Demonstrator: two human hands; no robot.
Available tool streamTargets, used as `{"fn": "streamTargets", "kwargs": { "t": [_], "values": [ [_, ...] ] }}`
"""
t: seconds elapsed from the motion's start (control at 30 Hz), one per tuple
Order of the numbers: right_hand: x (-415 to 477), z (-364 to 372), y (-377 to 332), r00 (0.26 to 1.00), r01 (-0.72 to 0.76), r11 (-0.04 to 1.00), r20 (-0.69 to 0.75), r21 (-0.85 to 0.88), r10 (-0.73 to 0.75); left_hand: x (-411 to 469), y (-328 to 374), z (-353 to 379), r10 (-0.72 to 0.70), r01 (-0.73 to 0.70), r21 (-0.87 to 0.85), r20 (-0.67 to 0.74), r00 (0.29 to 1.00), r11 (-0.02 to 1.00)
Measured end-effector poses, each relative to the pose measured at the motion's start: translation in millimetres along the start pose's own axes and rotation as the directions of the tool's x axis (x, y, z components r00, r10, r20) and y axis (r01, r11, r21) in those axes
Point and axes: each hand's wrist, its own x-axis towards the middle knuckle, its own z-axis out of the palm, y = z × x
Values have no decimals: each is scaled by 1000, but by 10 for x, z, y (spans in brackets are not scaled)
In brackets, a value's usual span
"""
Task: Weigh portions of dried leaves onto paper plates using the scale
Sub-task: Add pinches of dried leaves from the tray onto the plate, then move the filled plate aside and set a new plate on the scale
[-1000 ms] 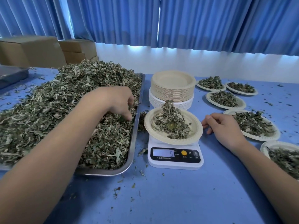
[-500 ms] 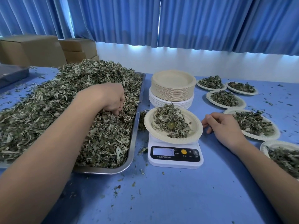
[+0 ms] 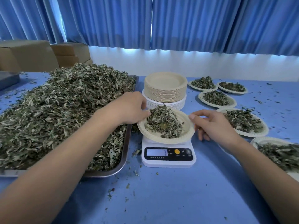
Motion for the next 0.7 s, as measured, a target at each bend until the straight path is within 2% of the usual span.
{"fn": "streamTargets", "kwargs": {
  "t": [0.1, 0.2, 0.3, 0.4, 0.47, 0.6, 0.7],
  "values": [
    [-28, 61, -66, 998, -64, 998, 27, -21, 65, 30, 42, 120, -19, 19, -4, 26, 999, 1000],
    [-31, -19, -159, 992, -119, 993, -37, 3, 119, 56, 125, 137, -38, 42, -128, 37, 999, 991],
    [-25, -290, -245, 985, -150, 987, -78, 56, 154, 136, 338, 136, -45, 27, -312, -50, 998, 950],
    [-13, -726, -282, 966, -207, 976, -146, 67, 215, 290, 710, 247, -116, 41, -594, -88, 989, 803],
    [18, -1066, -240, 949, -240, 968, -194, 69, 249, 456, 982, 407, -147, 80, -722, -31, 989, 688],
    [129, -1713, -81, 898, -334, 936, -265, 114, 353, 914, 1565, 707, -147, 186, -840, 128, 981, 510],
    [263, -2099, 102, 842, -375, 911, -348, 171, 412, 1375, 1958, 863, -153, 243, -847, 193, 969, 474]
  ]
}}
